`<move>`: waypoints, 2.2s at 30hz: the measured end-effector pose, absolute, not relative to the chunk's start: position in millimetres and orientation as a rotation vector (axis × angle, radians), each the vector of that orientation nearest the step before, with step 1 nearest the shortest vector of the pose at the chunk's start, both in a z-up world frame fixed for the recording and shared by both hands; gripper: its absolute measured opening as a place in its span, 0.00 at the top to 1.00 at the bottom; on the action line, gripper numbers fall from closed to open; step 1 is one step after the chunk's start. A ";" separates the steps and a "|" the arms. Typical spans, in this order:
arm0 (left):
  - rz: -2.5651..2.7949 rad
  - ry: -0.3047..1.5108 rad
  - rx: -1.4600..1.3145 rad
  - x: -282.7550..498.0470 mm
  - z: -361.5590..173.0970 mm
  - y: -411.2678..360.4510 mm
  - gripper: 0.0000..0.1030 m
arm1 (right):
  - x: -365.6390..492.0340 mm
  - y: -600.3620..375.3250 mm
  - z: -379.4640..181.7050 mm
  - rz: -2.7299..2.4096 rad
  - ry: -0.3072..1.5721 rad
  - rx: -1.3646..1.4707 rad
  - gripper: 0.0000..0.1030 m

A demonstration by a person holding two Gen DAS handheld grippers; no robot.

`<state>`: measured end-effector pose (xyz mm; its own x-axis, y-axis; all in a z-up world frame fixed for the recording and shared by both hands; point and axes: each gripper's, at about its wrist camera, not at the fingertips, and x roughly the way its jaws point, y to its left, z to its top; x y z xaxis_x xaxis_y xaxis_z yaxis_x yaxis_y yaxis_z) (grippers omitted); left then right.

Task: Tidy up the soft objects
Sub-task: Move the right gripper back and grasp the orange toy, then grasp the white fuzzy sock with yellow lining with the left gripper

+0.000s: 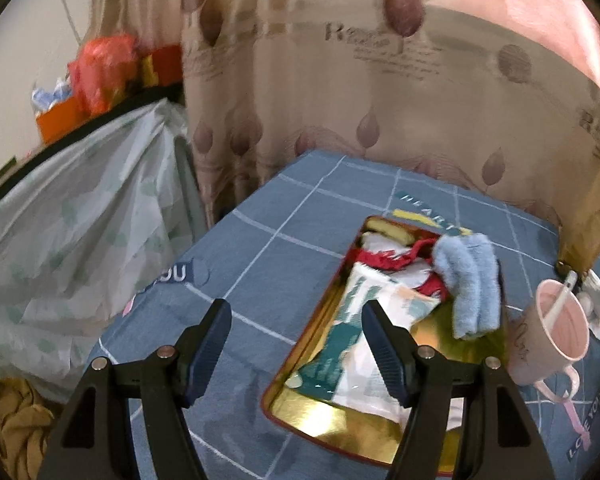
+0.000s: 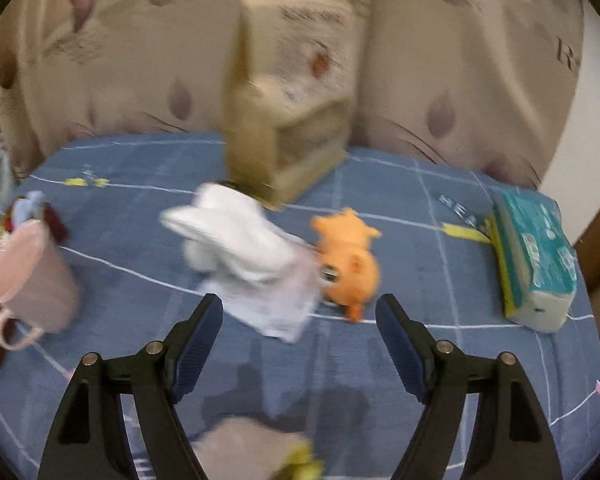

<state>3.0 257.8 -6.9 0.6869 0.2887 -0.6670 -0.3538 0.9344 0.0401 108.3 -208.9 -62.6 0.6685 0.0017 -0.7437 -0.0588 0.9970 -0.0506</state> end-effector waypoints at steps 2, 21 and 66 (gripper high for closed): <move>0.333 0.715 -0.072 1.9 -3.7 247.6 0.33 | 115.2 -220.4 -70.9 0.021 0.851 -0.060 0.26; -0.267 0.765 0.148 3.9 3.2 52.4 0.32 | 179.6 -243.6 -112.0 0.068 0.866 -0.048 0.57; -0.591 1.046 0.224 62.4 -96.1 -168.7 0.73 | 80.1 -326.6 -112.0 -0.034 0.840 0.114 0.60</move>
